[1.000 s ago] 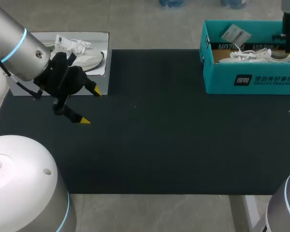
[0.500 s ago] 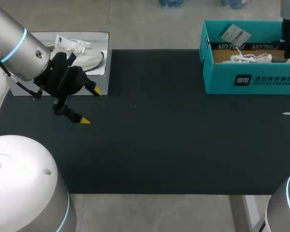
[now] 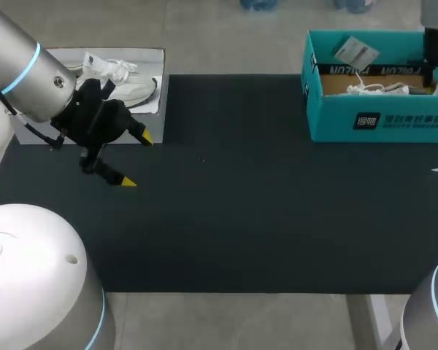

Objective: Take the shoe out of the shoebox, open the shoe tongue, remove and reinsert the insole, then place the shoe into the shoebox

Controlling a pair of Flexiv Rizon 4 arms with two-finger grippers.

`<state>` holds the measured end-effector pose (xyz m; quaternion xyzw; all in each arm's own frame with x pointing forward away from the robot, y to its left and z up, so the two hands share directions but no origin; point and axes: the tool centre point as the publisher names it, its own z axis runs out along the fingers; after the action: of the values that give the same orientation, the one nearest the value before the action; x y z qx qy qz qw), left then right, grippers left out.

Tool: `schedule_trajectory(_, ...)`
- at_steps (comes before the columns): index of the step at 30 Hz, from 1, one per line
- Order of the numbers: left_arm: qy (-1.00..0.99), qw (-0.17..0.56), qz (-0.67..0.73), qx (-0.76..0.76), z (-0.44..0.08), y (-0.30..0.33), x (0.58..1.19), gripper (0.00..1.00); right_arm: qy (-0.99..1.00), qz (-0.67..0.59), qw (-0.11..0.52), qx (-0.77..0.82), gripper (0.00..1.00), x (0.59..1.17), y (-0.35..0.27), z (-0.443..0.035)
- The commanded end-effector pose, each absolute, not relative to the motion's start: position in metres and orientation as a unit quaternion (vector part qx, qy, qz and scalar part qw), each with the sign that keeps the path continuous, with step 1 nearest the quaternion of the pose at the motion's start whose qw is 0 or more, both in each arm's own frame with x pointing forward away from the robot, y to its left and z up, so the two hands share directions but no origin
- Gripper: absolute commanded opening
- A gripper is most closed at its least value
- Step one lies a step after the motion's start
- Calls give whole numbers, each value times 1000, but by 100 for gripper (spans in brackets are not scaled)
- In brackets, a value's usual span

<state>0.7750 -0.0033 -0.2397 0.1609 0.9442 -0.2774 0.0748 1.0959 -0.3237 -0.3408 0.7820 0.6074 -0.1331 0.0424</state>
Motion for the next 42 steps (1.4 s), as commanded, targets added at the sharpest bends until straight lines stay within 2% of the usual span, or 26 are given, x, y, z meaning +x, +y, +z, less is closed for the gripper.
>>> schedule_trajectory(1, 945, 75, -276, 161, -240, -3, 775, 100, 606, -119, 59, 784, 100, 1086, -319, -316)
schedule_trajectory(7, 945, 75, -276, 161, -240, -3, 775, 100, 607, -98, 86, 784, 100, 1090, -314, -268)
schedule_trajectory(15, 945, 75, -276, 161, -240, -3, 775, 100, 605, -84, 81, 787, 100, 1076, -290, -209)
schedule_trajectory(20, 945, 75, -276, 161, -240, -3, 775, 100, 597, -76, 72, 795, 100, 1062, -268, -201)
schedule_trajectory(31, 945, 75, -276, 161, -240, -3, 775, 100, 597, -76, 72, 795, 100, 1062, -268, -201)
schedule_trajectory(34, 949, 124, -209, 201, -226, 17, 802, 100, 597, -76, 72, 795, 100, 1062, -268, -201)
schedule_trajectory(40, 963, 145, -73, 216, -218, 60, 865, 100, 597, -76, 72, 795, 100, 1062, -268, -201)
schedule_trajectory(42, 961, 128, -69, 234, -221, 70, 880, 100, 597, -76, 72, 795, 100, 1062, -268, -201)
